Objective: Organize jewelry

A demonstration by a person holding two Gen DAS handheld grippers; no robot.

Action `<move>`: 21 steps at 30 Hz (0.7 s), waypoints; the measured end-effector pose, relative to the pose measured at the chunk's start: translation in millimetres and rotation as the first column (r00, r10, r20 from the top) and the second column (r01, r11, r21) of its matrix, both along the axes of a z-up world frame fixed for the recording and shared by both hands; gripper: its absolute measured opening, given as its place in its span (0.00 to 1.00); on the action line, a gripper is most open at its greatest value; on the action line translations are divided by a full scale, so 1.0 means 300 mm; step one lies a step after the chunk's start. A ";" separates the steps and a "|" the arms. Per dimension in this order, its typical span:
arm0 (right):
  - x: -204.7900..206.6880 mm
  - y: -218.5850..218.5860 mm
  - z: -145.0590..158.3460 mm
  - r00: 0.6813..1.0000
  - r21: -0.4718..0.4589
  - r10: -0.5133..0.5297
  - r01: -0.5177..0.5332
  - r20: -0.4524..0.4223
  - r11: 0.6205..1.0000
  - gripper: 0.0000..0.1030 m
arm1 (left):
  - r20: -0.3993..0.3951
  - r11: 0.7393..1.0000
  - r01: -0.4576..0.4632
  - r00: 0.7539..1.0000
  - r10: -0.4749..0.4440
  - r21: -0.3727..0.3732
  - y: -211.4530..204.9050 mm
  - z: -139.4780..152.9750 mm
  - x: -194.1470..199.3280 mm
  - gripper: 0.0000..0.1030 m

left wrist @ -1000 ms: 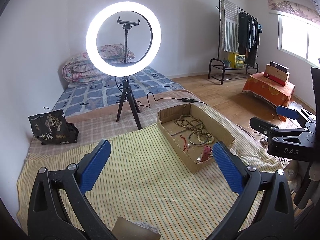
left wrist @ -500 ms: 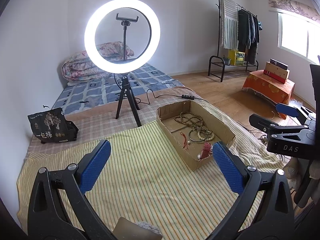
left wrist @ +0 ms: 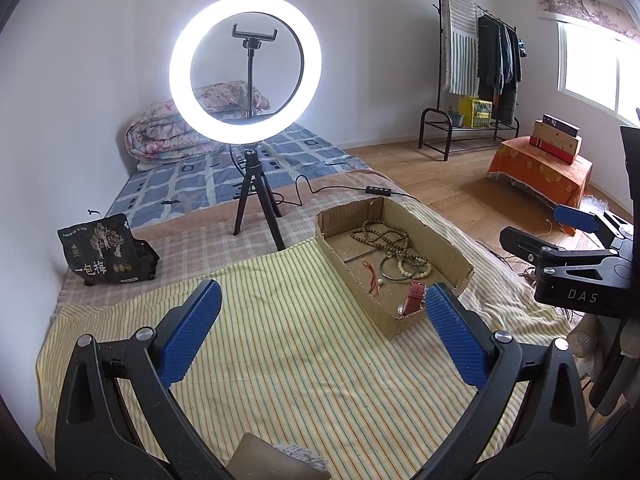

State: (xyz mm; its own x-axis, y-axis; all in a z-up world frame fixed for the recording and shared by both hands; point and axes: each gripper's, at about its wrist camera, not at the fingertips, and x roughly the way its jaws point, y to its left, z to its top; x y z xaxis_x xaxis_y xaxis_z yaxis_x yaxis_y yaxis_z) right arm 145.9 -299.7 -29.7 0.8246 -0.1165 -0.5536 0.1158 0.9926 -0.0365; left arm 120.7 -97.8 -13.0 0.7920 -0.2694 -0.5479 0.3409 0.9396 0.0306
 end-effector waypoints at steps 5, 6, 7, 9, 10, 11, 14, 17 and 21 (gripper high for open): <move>0.002 0.002 -0.004 1.000 -0.003 0.003 -0.003 -0.004 1.000 1.00 | 0.005 1.000 -0.003 1.000 0.003 0.005 0.002 0.003 -0.004 1.00; 0.003 0.003 -0.007 1.000 -0.004 0.003 -0.003 -0.007 1.000 1.00 | 0.004 1.000 0.000 1.000 0.000 0.010 0.001 0.003 -0.004 1.00; 0.005 0.004 -0.011 1.000 -0.008 0.004 -0.004 -0.011 1.000 1.00 | 0.004 1.000 -0.003 1.000 0.003 0.013 0.001 0.003 -0.005 1.00; 0.010 0.005 -0.017 1.000 -0.013 0.003 -0.003 -0.017 1.000 1.00 | 0.005 1.000 -0.002 1.000 0.002 0.020 -0.001 0.002 -0.009 1.00; 0.011 0.003 -0.019 1.000 -0.012 0.003 -0.003 -0.019 1.000 1.00 | 0.006 1.000 -0.002 1.000 0.002 0.022 -0.002 0.002 -0.012 1.00; 0.010 0.001 -0.020 1.000 -0.010 0.002 -0.002 -0.020 1.000 1.00 | 0.005 1.000 -0.001 1.000 0.001 0.022 -0.002 0.004 -0.015 1.00; 0.009 -0.001 -0.020 1.000 -0.010 -0.001 0.001 -0.018 1.000 1.00 | -0.005 1.000 0.003 1.000 -0.003 0.011 -0.003 0.001 -0.014 1.00; 0.008 -0.002 -0.022 1.000 -0.009 -0.003 0.003 -0.019 1.000 1.00 | -0.019 1.000 0.003 1.000 -0.003 -0.008 0.001 -0.003 -0.017 1.00; 0.012 -0.003 -0.027 1.000 -0.010 -0.001 0.001 -0.026 1.000 1.00 | 0.012 1.000 -0.022 1.000 0.022 -0.007 0.007 0.004 -0.027 1.00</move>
